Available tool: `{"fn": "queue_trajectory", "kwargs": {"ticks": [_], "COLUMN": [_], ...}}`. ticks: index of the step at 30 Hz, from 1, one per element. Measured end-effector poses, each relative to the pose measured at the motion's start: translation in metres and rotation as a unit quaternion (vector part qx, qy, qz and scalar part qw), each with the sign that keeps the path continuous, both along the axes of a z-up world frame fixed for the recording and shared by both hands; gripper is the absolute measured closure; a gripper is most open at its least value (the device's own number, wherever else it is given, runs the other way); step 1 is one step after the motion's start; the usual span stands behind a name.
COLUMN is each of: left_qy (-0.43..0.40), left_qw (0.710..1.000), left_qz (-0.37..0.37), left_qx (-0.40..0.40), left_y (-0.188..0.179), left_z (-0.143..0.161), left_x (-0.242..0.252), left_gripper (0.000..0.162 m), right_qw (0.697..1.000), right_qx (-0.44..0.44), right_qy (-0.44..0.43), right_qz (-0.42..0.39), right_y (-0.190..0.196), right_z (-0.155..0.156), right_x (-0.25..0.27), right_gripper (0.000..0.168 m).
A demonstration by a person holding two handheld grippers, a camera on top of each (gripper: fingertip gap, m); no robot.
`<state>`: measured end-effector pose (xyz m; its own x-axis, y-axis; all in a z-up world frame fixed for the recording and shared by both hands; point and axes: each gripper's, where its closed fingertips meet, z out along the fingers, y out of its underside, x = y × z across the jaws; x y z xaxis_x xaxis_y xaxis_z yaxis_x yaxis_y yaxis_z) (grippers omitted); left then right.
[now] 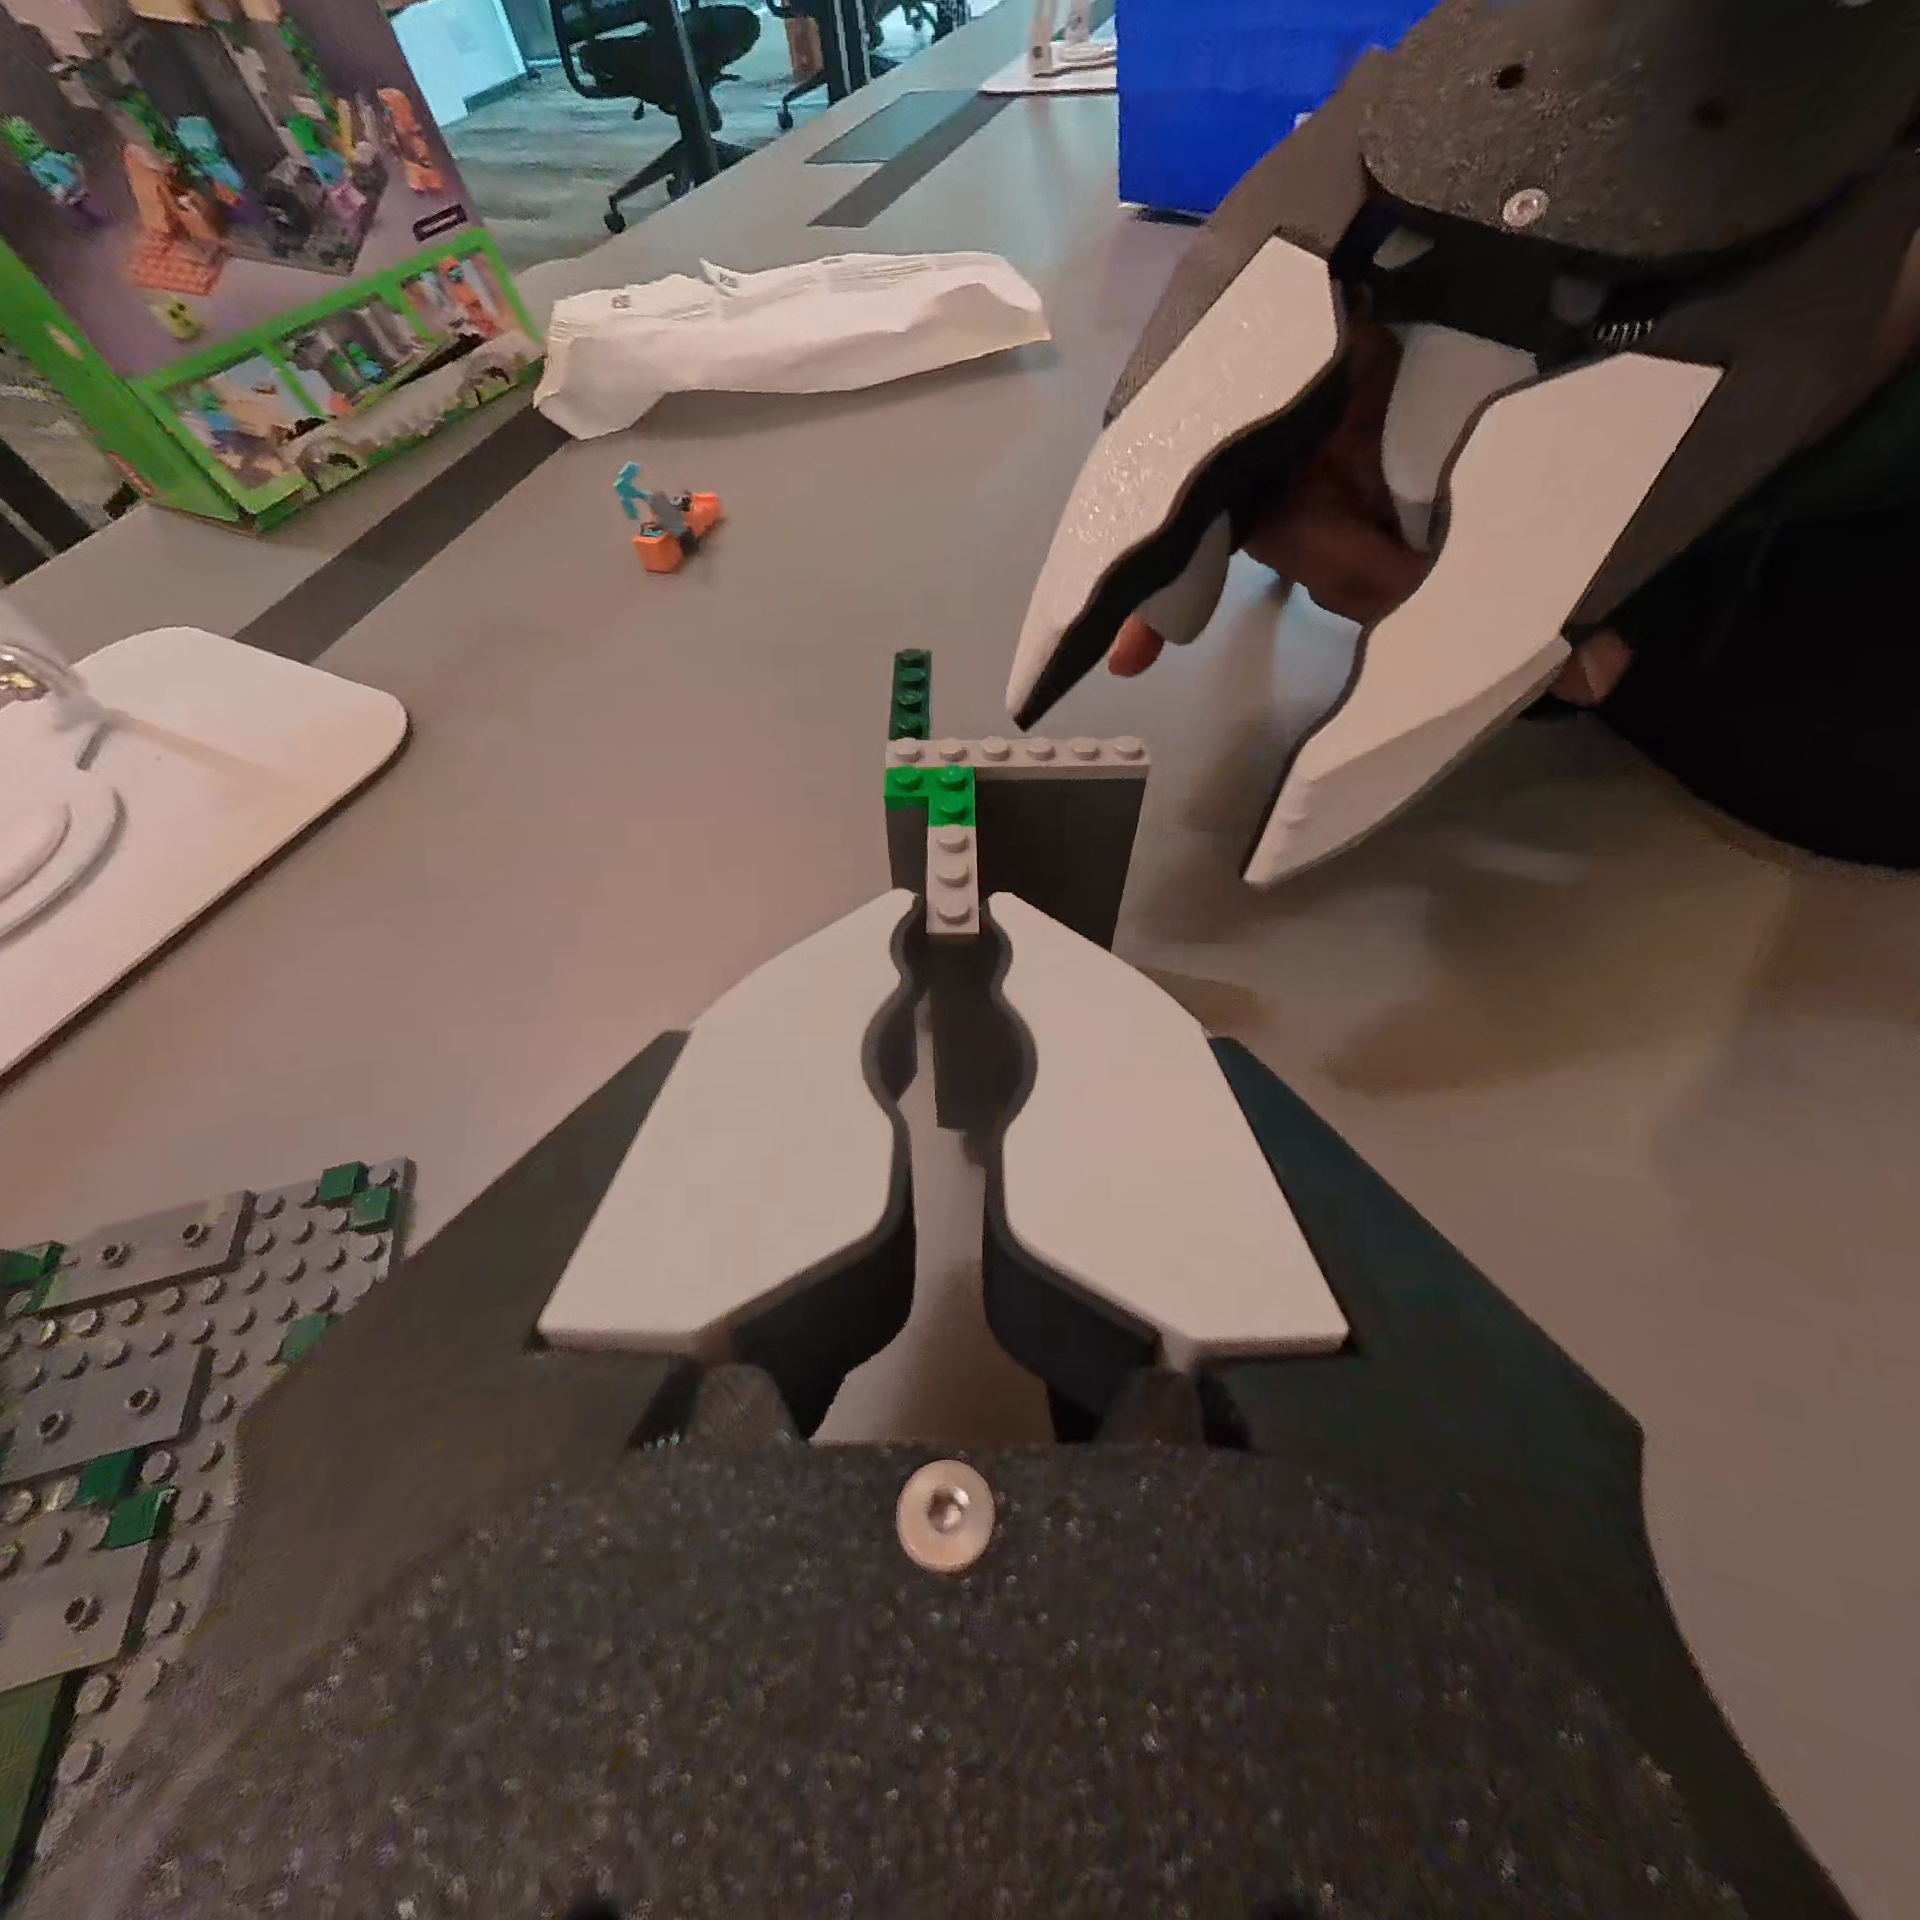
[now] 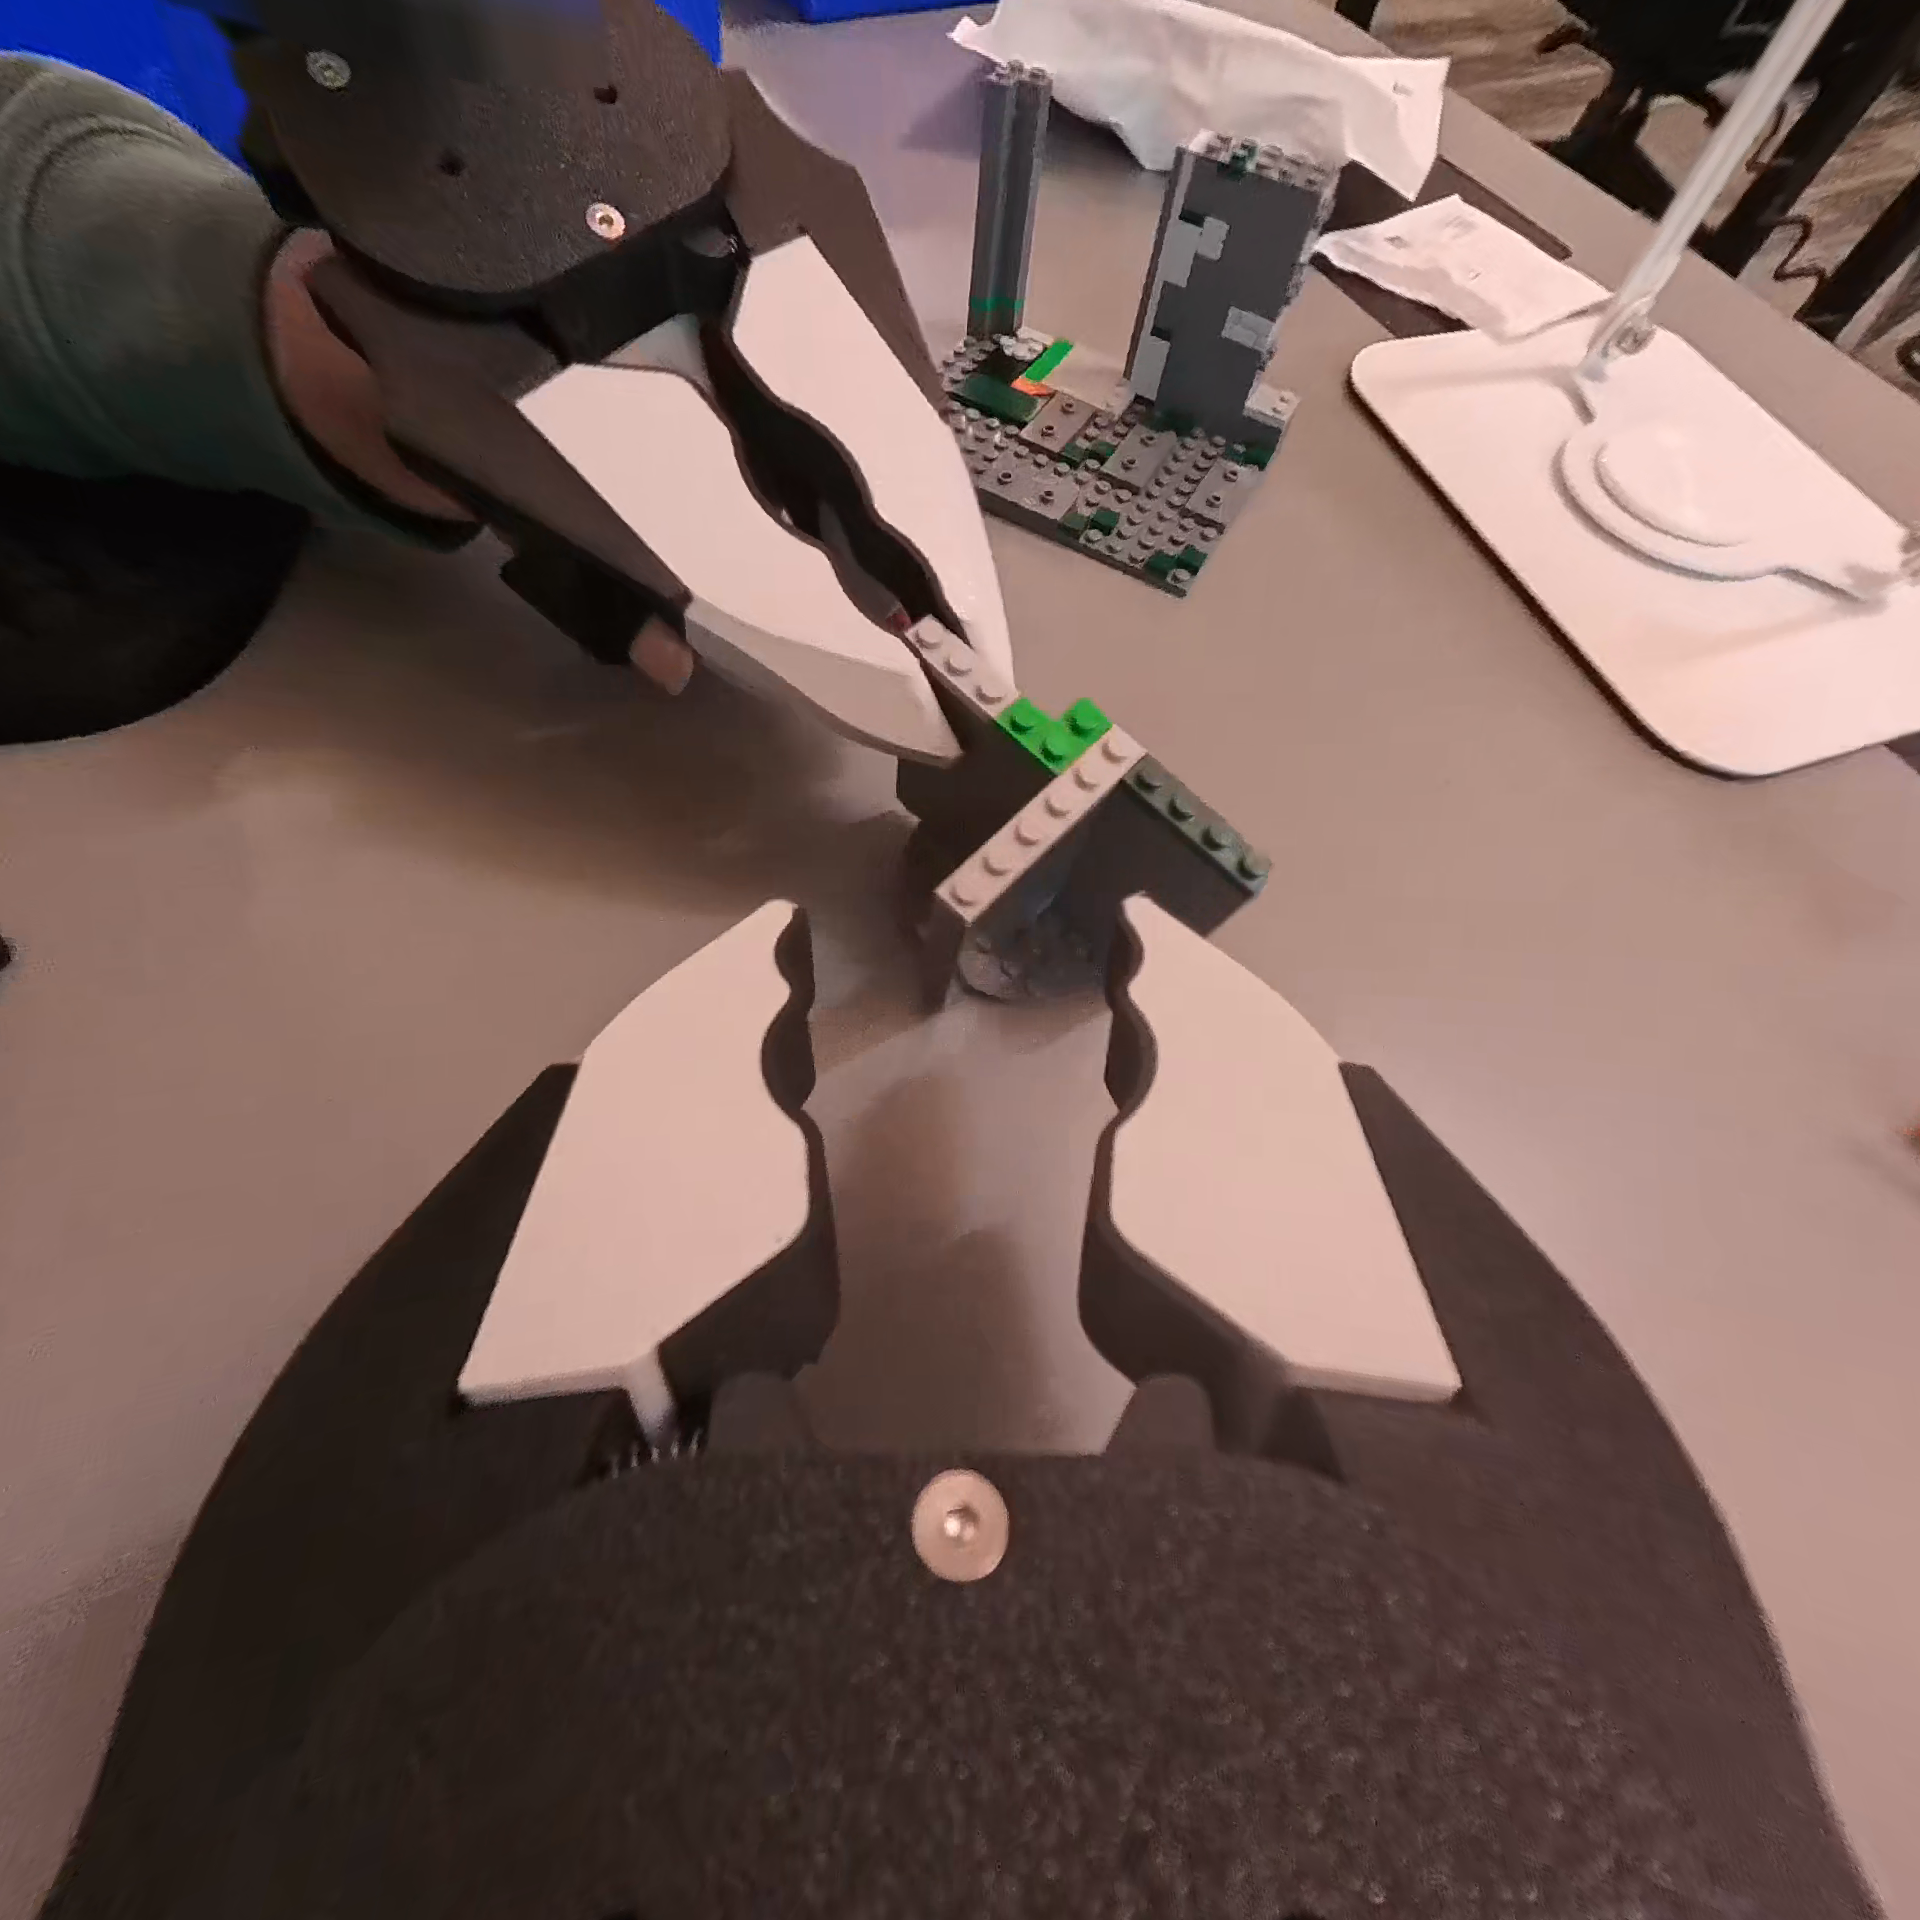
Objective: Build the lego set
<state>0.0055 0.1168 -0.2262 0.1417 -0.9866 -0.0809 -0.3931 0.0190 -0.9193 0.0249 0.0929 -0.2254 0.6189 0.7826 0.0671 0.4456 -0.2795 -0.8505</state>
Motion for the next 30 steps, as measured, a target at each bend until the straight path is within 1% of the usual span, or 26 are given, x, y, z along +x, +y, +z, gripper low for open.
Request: {"fn": "queue_trajectory", "kwargs": {"ticks": [6, 8, 10, 13, 15, 20, 24, 30], "left_qy": [0.012, 0.011, 0.016, 0.015, 0.020, 0.031, 0.041, 0.045], "left_qw": [1.000, 1.000, 0.999, 0.999, 0.999, 0.999, 0.998, 0.995], "left_qz": [0.022, 0.025, 0.033, 0.038, 0.038, 0.038, 0.044, 0.073], "left_qx": [-0.011, -0.016, -0.018, -0.007, -0.003, 0.008, 0.031, 0.040], "left_y": [0.008, 0.009, 0.012, 0.012, 0.011, 0.013, 0.019, 0.038], "left_z": [-0.007, -0.007, -0.008, -0.006, -0.006, -0.010, -0.010, -0.010], "left_x": [0.000, -0.001, -0.003, -0.007, -0.009, -0.009, -0.010, -0.016], "left_gripper": [0.153, 0.148, 0.144, 0.144, 0.144, 0.146, 0.149, 0.148], "right_qw": [0.999, 0.998, 0.997, 0.997, 0.996, 0.995, 0.994, 0.997], "right_qx": [-0.007, -0.004, -0.006, -0.008, -0.009, -0.003, -0.002, 0.043], "right_qy": [-0.024, -0.038, -0.037, -0.032, -0.027, -0.022, -0.009, 0.020], "right_qz": [-0.041, -0.056, -0.064, -0.075, -0.082, -0.101, -0.105, -0.063], "right_y": [0.013, 0.018, 0.020, 0.021, 0.021, 0.025, 0.026, 0.024], "right_z": [-0.010, -0.013, -0.014, -0.015, -0.014, -0.013, -0.013, -0.005], "right_x": [-0.003, -0.003, -0.004, -0.005, -0.005, -0.004, -0.006, -0.014], "right_gripper": [0.127, 0.132, 0.135, 0.147, 0.150, 0.153, 0.152, 0.147]}}
